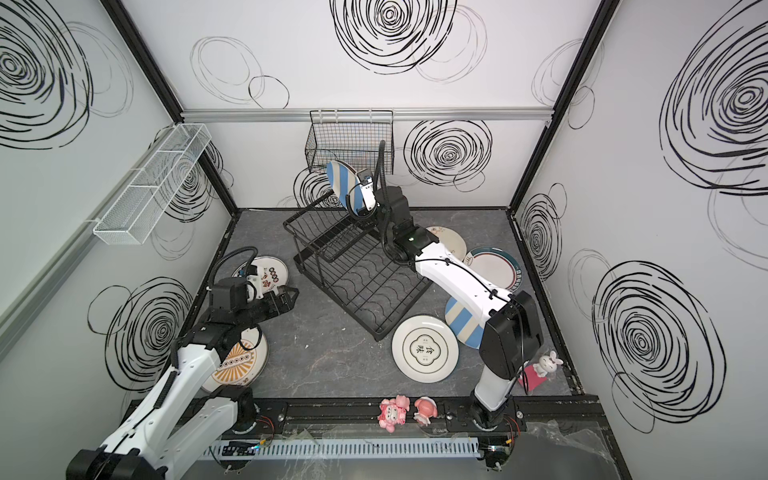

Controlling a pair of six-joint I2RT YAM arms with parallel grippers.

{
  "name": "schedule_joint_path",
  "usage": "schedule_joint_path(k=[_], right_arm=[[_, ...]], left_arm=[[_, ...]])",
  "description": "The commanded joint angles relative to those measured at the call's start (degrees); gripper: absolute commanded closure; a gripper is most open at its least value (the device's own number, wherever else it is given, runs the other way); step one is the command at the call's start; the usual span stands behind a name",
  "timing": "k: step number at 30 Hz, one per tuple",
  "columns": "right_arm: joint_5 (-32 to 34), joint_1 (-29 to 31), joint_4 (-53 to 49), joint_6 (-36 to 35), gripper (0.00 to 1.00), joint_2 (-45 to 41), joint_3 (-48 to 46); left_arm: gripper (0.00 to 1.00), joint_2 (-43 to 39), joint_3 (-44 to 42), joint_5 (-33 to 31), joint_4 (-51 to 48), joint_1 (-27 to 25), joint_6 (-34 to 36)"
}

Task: Load the plates into the dish rack
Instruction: 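Open the right gripper and release the striped plate upright in the rack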

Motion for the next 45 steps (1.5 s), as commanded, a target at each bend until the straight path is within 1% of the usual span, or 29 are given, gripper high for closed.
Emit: schedule_joint_path(k=[1,10,17,36,45], right_arm=[[6.5,-1.2,6.7,0.4,1.00,-4.1,-0.2],[3.7,-0.9,6.6,0.1,1.00,-2.7,0.4],[2.5,0.6,7.8,-1.3,1.00,-2.7,0.2],[-1.5,0.8,7.3,-3.2,1.00,0.0,1.5],[-0.3,0.8,7.3,-3.5,1.00,0.4,1.4]], left_arm=[[0.04,-0.3,-0.1,-0.3,2.2,-0.3,-0.4],[0.04,-0.9,-0.2,-0.6,2.1,-0.3,-0.5],[0.04,-0.3,-0.1,-0.2,2.2,-0.3,-0.2],[0.04,0.2,-0.1,-0.1,2.5,-0.3,-0.3],[0.04,0.0,-0.1,-0.1,2.4,-0.3,-0.2]])
